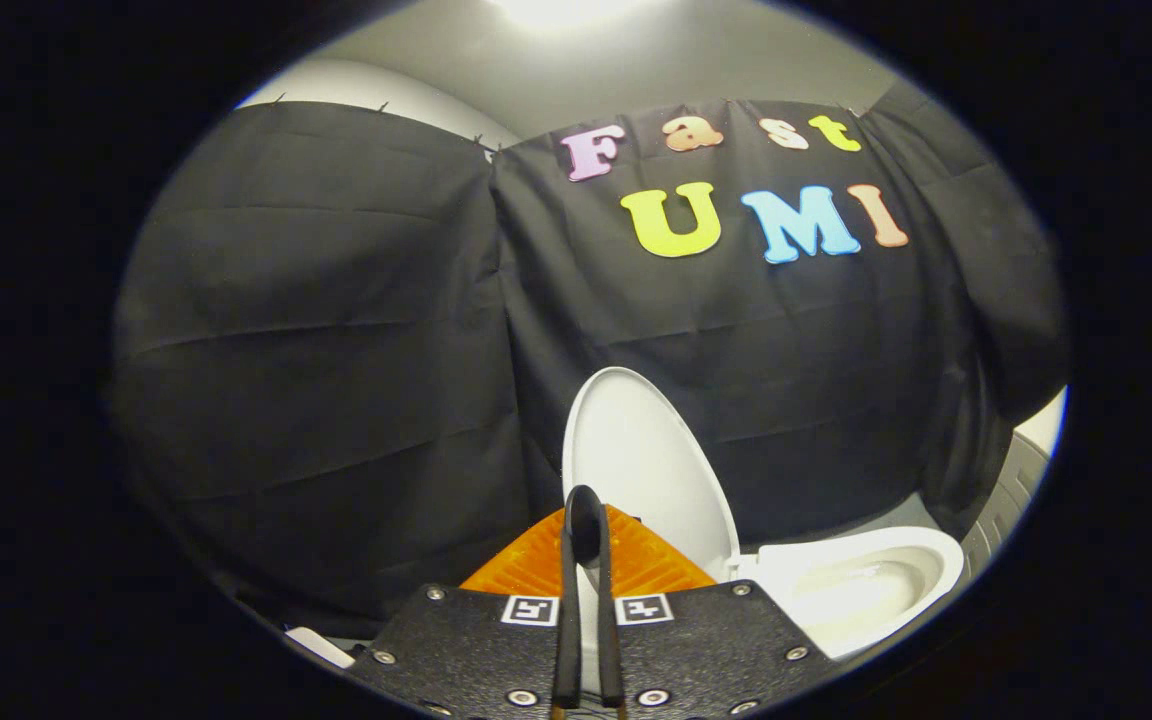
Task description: Open the toilet lid.
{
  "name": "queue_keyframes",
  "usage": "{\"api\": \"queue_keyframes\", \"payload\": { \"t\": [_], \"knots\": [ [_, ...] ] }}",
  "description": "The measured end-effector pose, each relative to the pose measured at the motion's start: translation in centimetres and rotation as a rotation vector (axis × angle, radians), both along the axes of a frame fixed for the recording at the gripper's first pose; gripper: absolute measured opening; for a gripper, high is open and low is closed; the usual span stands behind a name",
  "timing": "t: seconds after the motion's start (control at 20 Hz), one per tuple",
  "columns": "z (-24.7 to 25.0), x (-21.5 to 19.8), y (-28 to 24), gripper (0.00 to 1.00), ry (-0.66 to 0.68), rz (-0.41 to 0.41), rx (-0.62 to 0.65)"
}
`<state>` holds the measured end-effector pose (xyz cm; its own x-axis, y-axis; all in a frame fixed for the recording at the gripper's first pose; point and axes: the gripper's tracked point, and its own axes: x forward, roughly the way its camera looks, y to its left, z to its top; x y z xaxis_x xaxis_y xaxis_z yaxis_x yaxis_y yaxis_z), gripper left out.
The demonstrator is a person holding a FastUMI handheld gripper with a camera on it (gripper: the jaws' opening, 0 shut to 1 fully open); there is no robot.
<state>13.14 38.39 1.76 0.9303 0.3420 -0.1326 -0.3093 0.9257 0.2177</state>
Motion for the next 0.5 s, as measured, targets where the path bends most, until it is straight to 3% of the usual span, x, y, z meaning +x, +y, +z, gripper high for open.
{"api": "queue_keyframes", "payload": {
  "t": [0.3,0.5],
  "knots": [
    [1.0,-4.5,-2.3,0.97,-0.059,0.035,-0.03],
    [4.4,-6.8,-5.8,0.96,-0.138,0.011,-0.06]
  ]
}}
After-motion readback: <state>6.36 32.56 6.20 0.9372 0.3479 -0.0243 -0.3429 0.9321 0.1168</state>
